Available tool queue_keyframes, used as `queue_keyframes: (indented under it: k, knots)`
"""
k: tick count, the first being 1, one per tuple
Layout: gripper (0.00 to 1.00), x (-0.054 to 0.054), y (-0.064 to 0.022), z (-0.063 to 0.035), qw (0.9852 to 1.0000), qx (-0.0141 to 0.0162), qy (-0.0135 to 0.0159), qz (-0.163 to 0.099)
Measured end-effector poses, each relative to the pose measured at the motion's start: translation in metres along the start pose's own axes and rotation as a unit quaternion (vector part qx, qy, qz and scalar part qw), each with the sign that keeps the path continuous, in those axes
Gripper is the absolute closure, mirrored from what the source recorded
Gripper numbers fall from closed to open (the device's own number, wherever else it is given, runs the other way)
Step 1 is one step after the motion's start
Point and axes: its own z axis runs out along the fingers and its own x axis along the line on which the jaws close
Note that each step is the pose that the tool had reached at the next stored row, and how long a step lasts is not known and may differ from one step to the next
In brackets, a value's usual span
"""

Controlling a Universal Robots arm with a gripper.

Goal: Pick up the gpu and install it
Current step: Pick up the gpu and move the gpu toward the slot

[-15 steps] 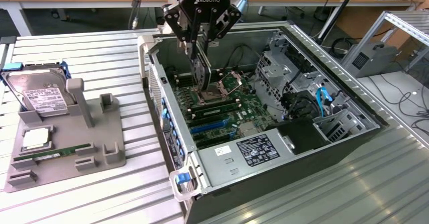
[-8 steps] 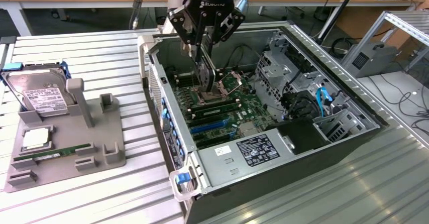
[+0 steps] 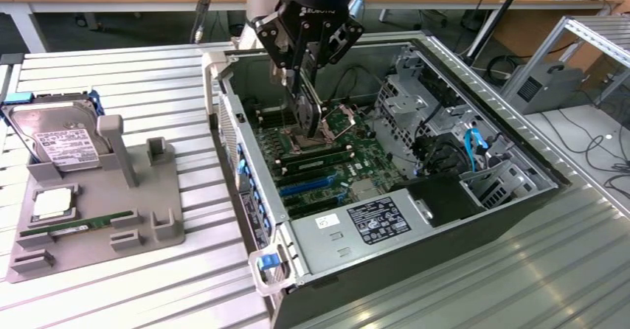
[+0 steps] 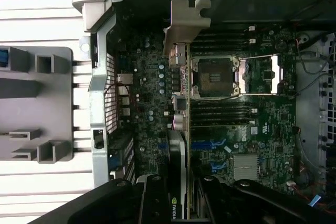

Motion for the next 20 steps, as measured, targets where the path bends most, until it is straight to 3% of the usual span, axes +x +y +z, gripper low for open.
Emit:
queue_keyframes:
  k: [20]
  knots:
    - [0.73,-0.028,-0.0018,0.0162,1.0,0.0036,0.0022,0.0]
